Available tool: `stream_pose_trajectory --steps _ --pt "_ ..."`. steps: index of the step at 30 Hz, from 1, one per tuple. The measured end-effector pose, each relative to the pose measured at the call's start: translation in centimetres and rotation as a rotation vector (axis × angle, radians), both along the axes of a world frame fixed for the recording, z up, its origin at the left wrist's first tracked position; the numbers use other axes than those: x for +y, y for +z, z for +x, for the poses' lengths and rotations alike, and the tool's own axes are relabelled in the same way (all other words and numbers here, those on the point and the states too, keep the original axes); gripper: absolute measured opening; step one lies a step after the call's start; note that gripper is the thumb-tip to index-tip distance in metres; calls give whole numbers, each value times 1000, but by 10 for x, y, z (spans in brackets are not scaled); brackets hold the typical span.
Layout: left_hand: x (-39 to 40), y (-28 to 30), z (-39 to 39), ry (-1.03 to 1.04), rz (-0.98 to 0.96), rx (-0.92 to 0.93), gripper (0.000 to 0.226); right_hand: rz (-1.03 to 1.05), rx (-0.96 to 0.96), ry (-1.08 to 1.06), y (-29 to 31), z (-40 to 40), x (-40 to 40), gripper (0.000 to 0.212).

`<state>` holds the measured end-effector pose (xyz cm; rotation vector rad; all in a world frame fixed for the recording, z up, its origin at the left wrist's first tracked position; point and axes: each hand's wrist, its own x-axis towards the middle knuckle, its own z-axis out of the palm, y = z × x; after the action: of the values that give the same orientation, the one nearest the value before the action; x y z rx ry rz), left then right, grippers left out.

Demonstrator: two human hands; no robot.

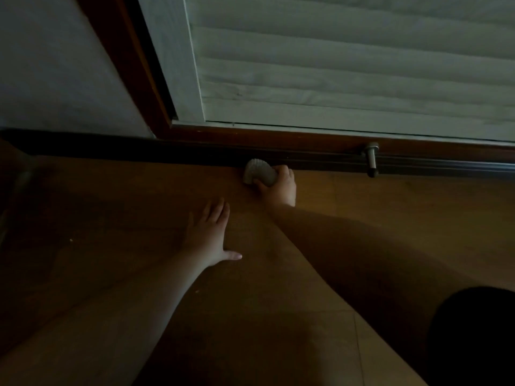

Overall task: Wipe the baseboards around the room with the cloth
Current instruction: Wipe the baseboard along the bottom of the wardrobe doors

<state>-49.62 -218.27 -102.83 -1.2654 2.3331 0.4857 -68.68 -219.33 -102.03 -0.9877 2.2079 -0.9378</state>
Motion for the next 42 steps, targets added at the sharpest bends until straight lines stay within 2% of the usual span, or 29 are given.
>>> stream_pose_trajectory --steps 7,15,20,25,28,30,34,38,42 --pt "-1 -3 1 2 9 -3 130 55 136 4 6 -88 32 53" --pt "-1 -2 -2 5 7 -10 131 99 158 -146 15 -145 59 48" --pt "-1 -2 -3 15 13 -2 130 113 136 -195 16 -144 60 47" --pt "-1 -1 -4 20 20 -3 129 196 94 -336 13 -134 57 60" --pt "-1 -1 -3 19 21 9 129 215 67 -397 13 -119 54 59" --pt "-1 -1 -3 13 18 6 129 178 54 -329 11 -97 51 55" --pt "-1 0 -3 8 4 5 129 96 45 -33 7 -29 33 54" --pt "-1 0 -2 0 2 -4 128 31 -11 63 8 27 11 54" --pt "-1 0 -3 0 -15 2 128 -39 65 183 17 32 -3 55"
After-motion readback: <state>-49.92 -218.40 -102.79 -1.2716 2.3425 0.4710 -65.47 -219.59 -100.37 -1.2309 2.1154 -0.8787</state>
